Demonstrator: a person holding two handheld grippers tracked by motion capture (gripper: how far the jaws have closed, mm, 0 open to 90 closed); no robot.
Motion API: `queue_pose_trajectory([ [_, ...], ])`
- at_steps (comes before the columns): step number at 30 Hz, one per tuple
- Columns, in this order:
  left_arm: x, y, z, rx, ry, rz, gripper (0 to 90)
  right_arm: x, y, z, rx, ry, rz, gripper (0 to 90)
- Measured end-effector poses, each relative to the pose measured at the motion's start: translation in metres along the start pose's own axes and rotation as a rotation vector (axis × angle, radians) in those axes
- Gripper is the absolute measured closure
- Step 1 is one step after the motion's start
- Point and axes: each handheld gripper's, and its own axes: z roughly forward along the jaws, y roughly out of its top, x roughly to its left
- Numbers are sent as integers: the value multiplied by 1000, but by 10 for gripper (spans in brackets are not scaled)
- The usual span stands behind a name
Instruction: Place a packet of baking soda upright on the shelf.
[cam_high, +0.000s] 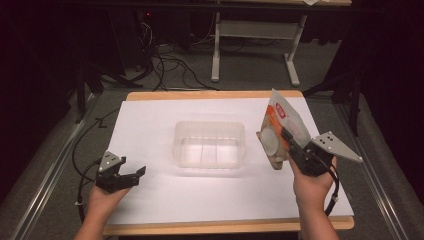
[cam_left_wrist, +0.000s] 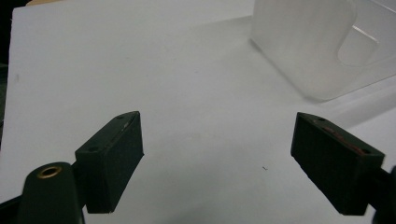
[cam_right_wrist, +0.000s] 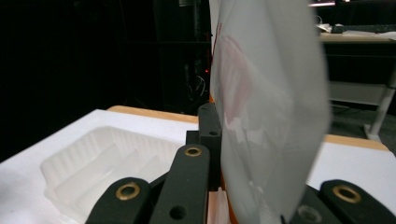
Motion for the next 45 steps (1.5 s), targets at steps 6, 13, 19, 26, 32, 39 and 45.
queue_pose_trajectory([
  [6, 0, 0, 1, 1, 3, 6, 172, 17, 14, 13, -13, 39, 6, 900],
  [13, 1, 1, 1, -5, 1, 4, 172, 46, 20, 37, -3, 79, -4, 900],
  [19, 1, 1, 1, -8, -4, 2, 172, 69, 19, 62, 0, 107, 0, 900],
  [26, 1, 2, 1, -13, -7, 3, 175, 90, 9, 92, 33, 116, 12, 900],
  [32, 2, 2, 2, -13, -13, 1, 175, 100, -3, 115, 69, 111, 7, 900],
  [39, 3, 3, 0, -24, -23, -9, 175, 107, -13, 137, 94, 77, -9, 900],
  [45, 4, 4, 2, -25, -27, -11, 175, 110, -19, 148, 113, 66, -5, 900],
])
